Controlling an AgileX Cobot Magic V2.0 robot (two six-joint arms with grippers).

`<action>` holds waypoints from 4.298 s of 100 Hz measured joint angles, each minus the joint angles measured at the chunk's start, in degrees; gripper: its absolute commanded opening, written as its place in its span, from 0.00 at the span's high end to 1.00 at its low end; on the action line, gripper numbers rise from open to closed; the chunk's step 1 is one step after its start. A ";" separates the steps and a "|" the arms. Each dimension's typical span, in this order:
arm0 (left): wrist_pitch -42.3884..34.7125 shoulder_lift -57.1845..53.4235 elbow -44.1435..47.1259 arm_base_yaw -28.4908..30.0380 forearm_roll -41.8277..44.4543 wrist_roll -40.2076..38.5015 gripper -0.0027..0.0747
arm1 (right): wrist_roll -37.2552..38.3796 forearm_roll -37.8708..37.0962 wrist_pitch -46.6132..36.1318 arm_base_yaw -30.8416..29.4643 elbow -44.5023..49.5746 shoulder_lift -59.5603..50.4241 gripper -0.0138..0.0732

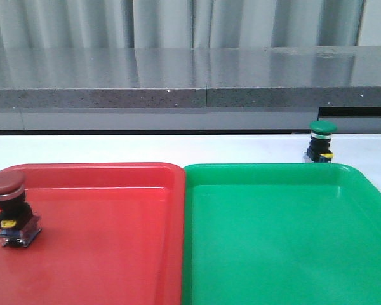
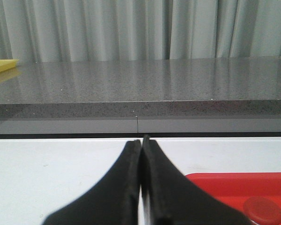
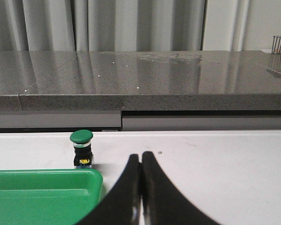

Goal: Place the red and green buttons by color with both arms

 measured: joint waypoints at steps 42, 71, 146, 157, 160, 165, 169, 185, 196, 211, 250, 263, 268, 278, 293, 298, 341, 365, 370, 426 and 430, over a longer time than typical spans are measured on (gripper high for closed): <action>0.00 0.00 0.00 0.00 0.00 0.00 0.99 | 0.00 0.00 14.18 0.00 -11.88 4.36 0.92; 0.00 0.00 0.00 0.00 0.00 0.00 0.99 | 0.00 0.51 26.11 0.00 -27.72 20.93 0.92; 0.00 0.00 0.00 0.00 -0.09 -0.08 0.99 | 1.00 2.19 32.64 6.66 -58.26 68.12 0.09; 0.00 0.00 0.00 0.00 -0.09 -0.08 0.99 | 1.12 2.29 33.89 8.04 -62.26 74.07 0.09; 0.00 0.00 0.00 0.00 -0.09 -0.08 0.99 | 1.12 2.29 34.28 8.56 -63.31 75.59 0.10; 0.00 0.00 0.00 0.00 -0.09 -0.08 0.99 | 1.12 2.29 35.02 9.02 -65.20 78.29 0.10; 0.00 0.00 0.00 0.00 -0.09 -0.08 0.99 | 1.12 2.29 35.61 9.42 -66.86 80.65 0.10; 0.00 0.00 0.00 0.00 -0.09 -0.08 0.99 | 1.84 2.39 38.56 10.27 -74.04 89.80 0.10; 0.00 0.00 0.00 0.00 -0.09 -0.08 0.99 | 3.03 2.39 41.21 10.27 -78.82 95.94 0.10; 0.00 0.00 0.00 0.00 -0.09 -0.08 0.99 | 3.40 2.39 43.83 10.27 -84.88 102.98 0.10; 0.00 0.00 0.00 0.00 -0.09 -0.08 0.99 | 3.40 2.98 50.38 11.29 -93.35 115.00 0.10; 0.00 0.00 0.00 0.00 -0.09 -0.08 0.99 | 3.40 3.21 51.04 11.44 -93.70 116.69 0.10; 0.00 0.00 0.00 0.00 -0.09 -0.08 0.99 | 3.40 3.21 51.42 11.44 -93.69 117.28 0.14; 0.00 0.00 0.00 0.00 -0.09 -0.08 0.99 | 3.40 3.21 51.59 11.44 -93.69 117.90 0.28; 0.00 0.00 0.00 0.00 -0.09 -0.08 0.99 | 3.40 3.21 51.68 11.44 -93.81 117.89 0.50; 0.00 0.00 0.00 0.00 -0.09 -0.08 0.99 | 3.40 3.21 51.68 11.44 -93.81 117.89 0.53; 0.00 0.00 0.00 0.00 -0.09 -0.08 0.99 | 4.26 3.21 51.47 11.57 -93.81 113.72 0.53; 0.00 0.00 0.00 0.00 -0.09 -0.08 0.99 | 9.67 0.00 52.54 14.37 -90.43 104.46 0.53; 0.00 0.00 0.00 0.00 -0.09 -0.08 0.99 | 11.26 -0.52 52.54 15.45 -88.35 102.72 0.53; 0.00 0.00 0.00 0.00 -0.09 -0.08 0.99 | 23.82 -1.72 43.79 31.02 -64.90 92.08 0.53; 0.00 0.00 0.00 0.00 -0.09 -0.08 0.99 | 25.25 -1.72 42.94 32.37 -63.70 92.08 0.53</action>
